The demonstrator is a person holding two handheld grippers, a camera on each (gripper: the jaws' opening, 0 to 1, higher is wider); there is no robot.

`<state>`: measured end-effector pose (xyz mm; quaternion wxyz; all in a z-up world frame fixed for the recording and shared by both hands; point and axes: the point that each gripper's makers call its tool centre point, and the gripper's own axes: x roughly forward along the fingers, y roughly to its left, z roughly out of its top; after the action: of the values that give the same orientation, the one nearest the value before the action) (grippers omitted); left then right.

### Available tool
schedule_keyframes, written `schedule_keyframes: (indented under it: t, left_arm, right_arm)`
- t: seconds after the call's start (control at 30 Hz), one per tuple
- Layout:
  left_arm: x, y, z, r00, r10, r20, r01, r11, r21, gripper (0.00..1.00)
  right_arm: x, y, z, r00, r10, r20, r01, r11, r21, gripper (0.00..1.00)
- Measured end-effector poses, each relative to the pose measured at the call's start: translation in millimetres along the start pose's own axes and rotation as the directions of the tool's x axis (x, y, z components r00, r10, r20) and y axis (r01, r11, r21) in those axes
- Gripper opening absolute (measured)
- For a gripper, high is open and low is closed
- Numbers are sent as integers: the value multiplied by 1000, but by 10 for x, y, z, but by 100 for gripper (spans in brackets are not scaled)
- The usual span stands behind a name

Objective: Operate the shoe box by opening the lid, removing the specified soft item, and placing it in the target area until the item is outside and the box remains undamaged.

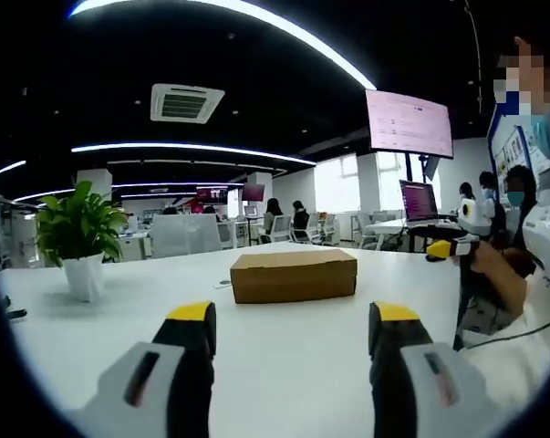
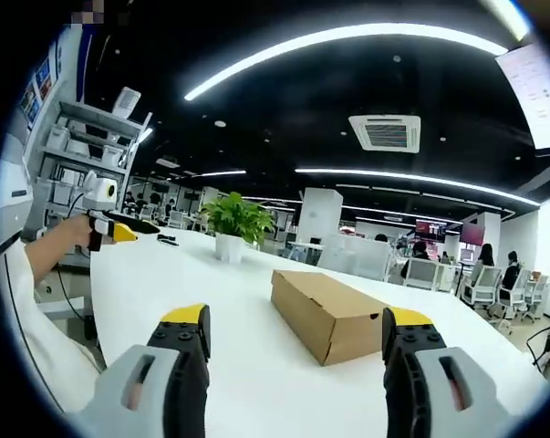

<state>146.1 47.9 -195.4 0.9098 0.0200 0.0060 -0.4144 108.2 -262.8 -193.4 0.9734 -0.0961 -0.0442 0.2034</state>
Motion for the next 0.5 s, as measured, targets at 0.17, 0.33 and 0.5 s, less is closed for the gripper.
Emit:
schedule_keyframes:
  t: [0.17, 0.33, 0.5]
  left_arm:
    - [45, -9, -45, 1000, -3, -11, 2, 1000, -10, 70]
    - [31, 42, -69, 1000, 8, -25, -9, 999, -45, 70]
    - [5, 93, -8, 999, 45, 21, -44, 998, -48, 60]
  right_arm:
    - [11, -11, -32, 1000, -1, -5, 2, 1000, 8, 79]
    - [15, -11, -36, 1000, -3, -8, 3, 1000, 9, 79]
    - [19, -7, -24, 1000, -7, -6, 7, 1000, 6, 79]
